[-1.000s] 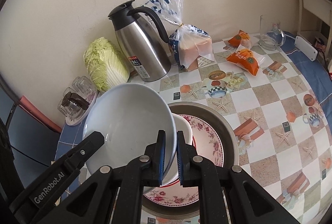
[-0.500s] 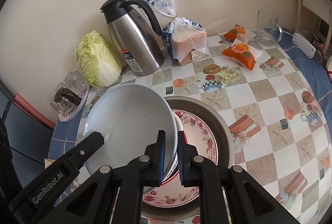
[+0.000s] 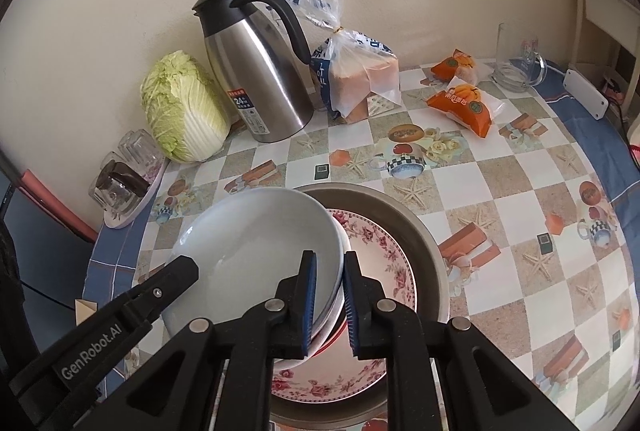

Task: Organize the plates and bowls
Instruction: 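Carry the round bowl with both grippers and lower it into the square bowl, then open both grippers to release the round bowl on the stack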

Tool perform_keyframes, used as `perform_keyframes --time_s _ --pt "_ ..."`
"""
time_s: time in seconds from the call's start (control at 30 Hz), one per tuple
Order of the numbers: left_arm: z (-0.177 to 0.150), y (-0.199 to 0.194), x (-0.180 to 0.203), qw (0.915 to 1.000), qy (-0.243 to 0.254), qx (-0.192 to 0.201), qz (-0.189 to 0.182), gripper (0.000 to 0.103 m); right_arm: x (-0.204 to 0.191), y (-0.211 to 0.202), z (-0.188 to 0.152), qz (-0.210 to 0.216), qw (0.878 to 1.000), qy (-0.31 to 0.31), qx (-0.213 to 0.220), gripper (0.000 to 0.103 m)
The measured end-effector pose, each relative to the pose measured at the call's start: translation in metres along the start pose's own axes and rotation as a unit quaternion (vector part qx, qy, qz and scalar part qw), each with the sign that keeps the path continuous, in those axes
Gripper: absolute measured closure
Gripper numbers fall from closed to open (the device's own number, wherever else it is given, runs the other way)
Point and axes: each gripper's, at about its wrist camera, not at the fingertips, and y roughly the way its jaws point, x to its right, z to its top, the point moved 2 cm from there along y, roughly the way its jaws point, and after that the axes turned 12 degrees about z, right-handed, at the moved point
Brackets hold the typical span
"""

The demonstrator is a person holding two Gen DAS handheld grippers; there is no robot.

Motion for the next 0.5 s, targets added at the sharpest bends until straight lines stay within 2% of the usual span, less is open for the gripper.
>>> perform_keyframes --time_s 0.23,0.33,0.37,0.43,0.5 --pt "0.0012 -0.0006 -0.0003 1.0 -0.007 -0.001 -0.001 0.091 0.0011 -0.0015 0.0005 0.005 1.0 -0.003 0.003 0.087" --pt "0.0018 -0.0023 -0.0014 1.0 -0.008 0.0 0.004 0.086 0.0014 -0.0031 0.0018 0.003 1.0 -0.004 0.005 0.087" --pt "0.0017 -0.0023 -0.0017 0.9999 -0.009 -0.001 0.007 0.083 0.0013 -0.0034 0.0019 0.003 1.0 -0.004 0.005 0.084" --pt "0.0011 -0.0029 -0.0022 0.9999 -0.01 -0.002 0.01 0.064 0.001 -0.004 0.0014 0.004 1.0 -0.005 0.003 0.062" --pt "0.0008 -0.0047 -0.0026 0.9999 -0.009 -0.001 0.012 0.059 0.0006 -0.0051 0.0008 0.002 1.0 -0.007 0.004 0.051"
